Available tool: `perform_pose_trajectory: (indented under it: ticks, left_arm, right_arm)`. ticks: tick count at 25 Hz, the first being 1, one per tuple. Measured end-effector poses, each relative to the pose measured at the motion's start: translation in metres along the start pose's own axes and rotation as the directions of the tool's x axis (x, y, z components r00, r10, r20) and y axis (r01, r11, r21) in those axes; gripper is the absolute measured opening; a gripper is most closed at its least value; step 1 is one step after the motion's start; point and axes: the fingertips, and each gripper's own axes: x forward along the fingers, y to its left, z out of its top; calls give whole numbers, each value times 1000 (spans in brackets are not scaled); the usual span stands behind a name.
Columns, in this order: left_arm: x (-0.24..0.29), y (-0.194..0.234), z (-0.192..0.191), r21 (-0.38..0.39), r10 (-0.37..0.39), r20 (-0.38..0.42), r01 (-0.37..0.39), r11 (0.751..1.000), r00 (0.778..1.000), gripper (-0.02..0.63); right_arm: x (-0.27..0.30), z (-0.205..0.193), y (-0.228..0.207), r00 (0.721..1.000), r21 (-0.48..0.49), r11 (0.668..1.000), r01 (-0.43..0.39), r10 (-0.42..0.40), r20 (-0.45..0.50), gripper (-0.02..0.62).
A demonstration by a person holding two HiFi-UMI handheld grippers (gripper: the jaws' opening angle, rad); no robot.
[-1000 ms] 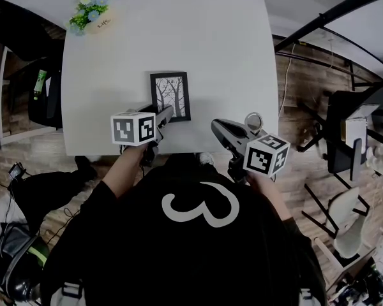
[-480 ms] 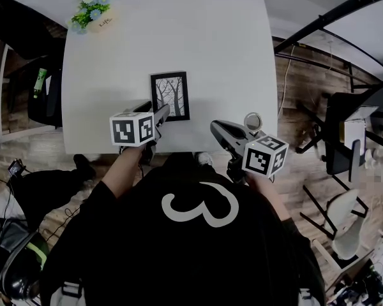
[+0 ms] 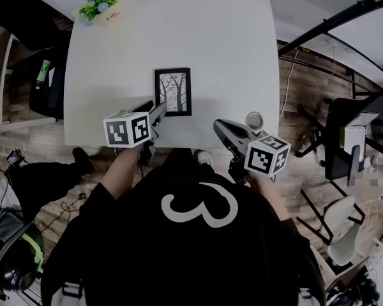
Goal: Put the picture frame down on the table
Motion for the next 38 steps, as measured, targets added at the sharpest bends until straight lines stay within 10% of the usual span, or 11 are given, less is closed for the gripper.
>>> perform_pose_trajectory:
  ticks: [9,24,38]
  left_arm:
    - [-38,-46,1,-1,-116,102,116,993,988,55]
    - [-99,-157,-32,53,-345,261,344,938,902,15]
    - [-148,-219,-41,187,-373,355,326,927,857,15]
  right_arm:
    - [-6,3,13,999,-58,997,-51,50,-14,25]
    - [-78,7,45,987,-134,979,-152,158,37,24]
    - [-138,16,105,950,-336,904,-265,304,71,23]
